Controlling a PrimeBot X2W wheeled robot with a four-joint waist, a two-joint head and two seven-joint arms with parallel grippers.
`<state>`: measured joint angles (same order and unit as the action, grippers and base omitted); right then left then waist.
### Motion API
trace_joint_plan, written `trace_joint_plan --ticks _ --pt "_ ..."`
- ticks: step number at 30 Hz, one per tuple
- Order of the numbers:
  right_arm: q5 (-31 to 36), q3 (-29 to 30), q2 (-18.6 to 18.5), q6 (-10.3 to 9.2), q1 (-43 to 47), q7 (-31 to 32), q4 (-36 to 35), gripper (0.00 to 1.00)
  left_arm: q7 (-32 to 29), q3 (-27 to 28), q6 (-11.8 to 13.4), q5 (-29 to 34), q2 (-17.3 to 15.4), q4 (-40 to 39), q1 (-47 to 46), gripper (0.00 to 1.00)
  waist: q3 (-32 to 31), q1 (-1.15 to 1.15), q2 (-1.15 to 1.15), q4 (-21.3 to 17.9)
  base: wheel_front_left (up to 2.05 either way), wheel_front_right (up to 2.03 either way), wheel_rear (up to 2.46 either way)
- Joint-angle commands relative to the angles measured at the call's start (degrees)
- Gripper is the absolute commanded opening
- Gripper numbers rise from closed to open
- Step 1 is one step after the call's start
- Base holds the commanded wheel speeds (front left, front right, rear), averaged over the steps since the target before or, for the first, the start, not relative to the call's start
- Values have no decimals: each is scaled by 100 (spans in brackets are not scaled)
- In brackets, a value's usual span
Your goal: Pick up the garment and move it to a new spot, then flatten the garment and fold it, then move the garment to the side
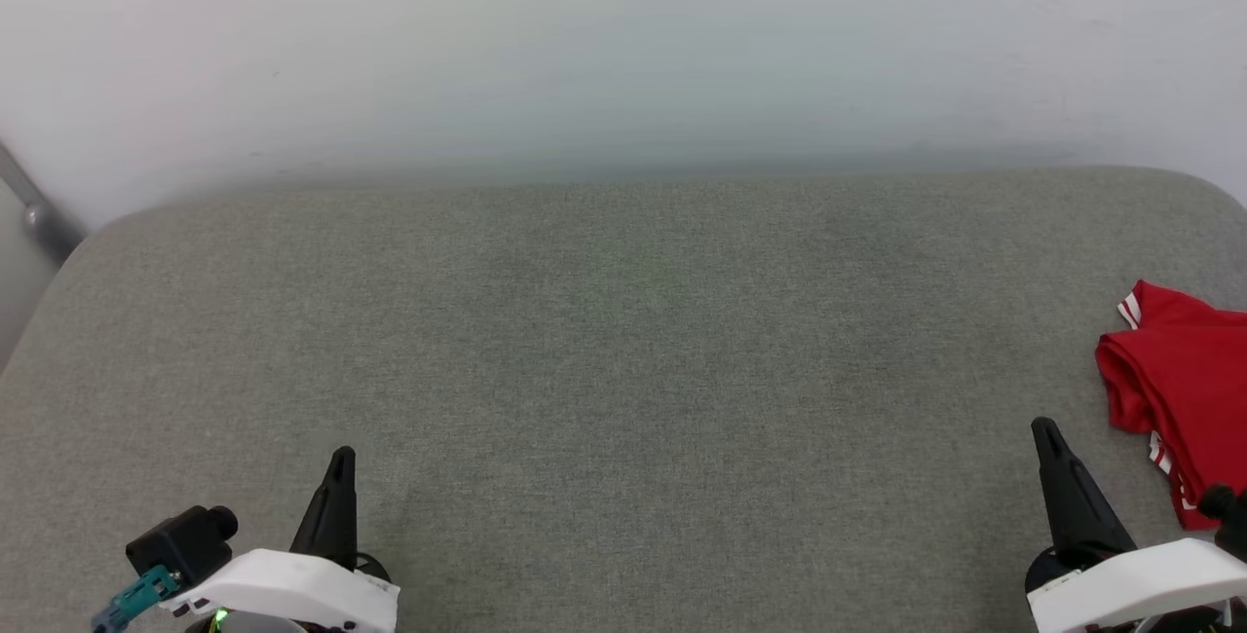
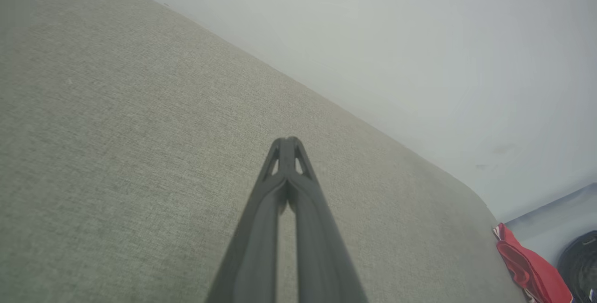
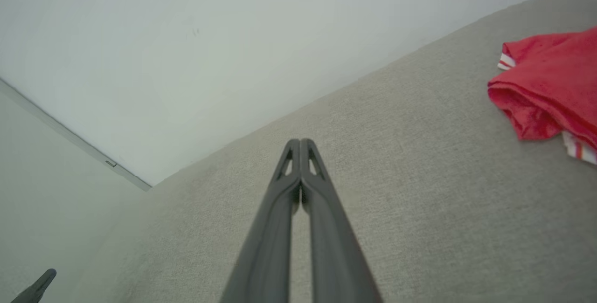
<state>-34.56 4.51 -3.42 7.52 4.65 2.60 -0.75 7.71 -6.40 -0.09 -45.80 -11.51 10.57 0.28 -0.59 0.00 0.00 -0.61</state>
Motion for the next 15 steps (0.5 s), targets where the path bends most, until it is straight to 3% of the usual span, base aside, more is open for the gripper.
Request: trace_joint_plan --ticks 1,15 --pt "-304 0 -40 -1 -222 7 8 0 -55 106 -54 -228 23 -53 -195 0 2 0 0 1 0 0 0" --pt "-1389 11 -46 -2 -390 60 291 0 -318 334 -193 -1088 185 21 -294 0 12 0 0 9 0 0 0"
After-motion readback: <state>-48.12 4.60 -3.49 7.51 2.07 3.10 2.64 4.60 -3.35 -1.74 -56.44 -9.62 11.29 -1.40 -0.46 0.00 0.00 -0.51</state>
